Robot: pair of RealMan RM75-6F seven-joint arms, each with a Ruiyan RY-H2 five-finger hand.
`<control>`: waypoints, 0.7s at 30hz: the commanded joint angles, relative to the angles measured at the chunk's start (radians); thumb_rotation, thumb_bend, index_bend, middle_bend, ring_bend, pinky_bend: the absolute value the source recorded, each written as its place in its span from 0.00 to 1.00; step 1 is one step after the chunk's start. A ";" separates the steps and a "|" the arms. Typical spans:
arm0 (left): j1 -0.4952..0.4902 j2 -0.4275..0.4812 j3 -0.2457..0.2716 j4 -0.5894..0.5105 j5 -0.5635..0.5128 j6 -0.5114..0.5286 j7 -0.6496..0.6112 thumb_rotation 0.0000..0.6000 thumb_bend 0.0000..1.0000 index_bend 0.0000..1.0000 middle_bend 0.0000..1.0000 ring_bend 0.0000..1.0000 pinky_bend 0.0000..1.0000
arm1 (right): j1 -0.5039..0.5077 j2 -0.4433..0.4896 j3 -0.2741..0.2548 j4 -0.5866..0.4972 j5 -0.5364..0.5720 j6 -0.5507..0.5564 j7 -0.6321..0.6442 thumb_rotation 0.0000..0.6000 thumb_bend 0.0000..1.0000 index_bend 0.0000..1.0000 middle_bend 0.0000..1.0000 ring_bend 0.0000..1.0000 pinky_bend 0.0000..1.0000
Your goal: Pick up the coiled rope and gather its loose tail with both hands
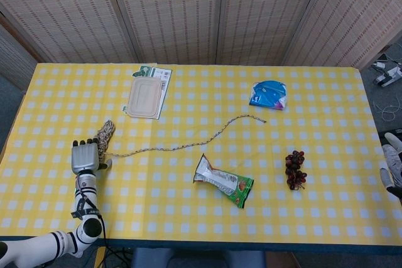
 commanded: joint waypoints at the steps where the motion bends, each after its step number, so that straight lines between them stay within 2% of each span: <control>1: 0.008 0.004 0.015 0.001 0.073 -0.012 -0.072 0.66 0.24 0.31 0.28 0.22 0.11 | 0.002 0.000 0.001 -0.002 0.000 -0.001 -0.004 1.00 0.36 0.15 0.19 0.09 0.19; 3: 0.012 0.009 0.021 -0.005 0.111 -0.015 -0.105 0.70 0.24 0.33 0.29 0.23 0.11 | 0.002 0.000 0.003 -0.005 -0.002 0.000 -0.007 1.00 0.36 0.15 0.19 0.09 0.19; 6: 0.016 0.022 0.036 -0.018 0.170 -0.020 -0.149 0.81 0.24 0.34 0.30 0.23 0.11 | 0.003 0.000 0.004 -0.008 -0.001 0.001 -0.011 1.00 0.36 0.15 0.19 0.09 0.19; 9: 0.016 0.046 0.055 -0.038 0.215 -0.048 -0.174 0.85 0.24 0.35 0.31 0.23 0.11 | 0.001 0.000 0.004 -0.011 0.000 0.003 -0.014 1.00 0.36 0.15 0.19 0.09 0.19; 17: 0.022 0.091 0.101 -0.050 0.371 -0.042 -0.244 0.89 0.24 0.36 0.32 0.23 0.11 | -0.006 0.007 0.005 -0.022 -0.001 0.015 -0.021 1.00 0.36 0.15 0.19 0.09 0.19; 21: 0.021 0.109 0.104 -0.054 0.345 -0.046 -0.189 0.88 0.24 0.31 0.30 0.21 0.11 | -0.008 0.009 0.004 -0.025 -0.003 0.017 -0.019 1.00 0.36 0.15 0.19 0.09 0.19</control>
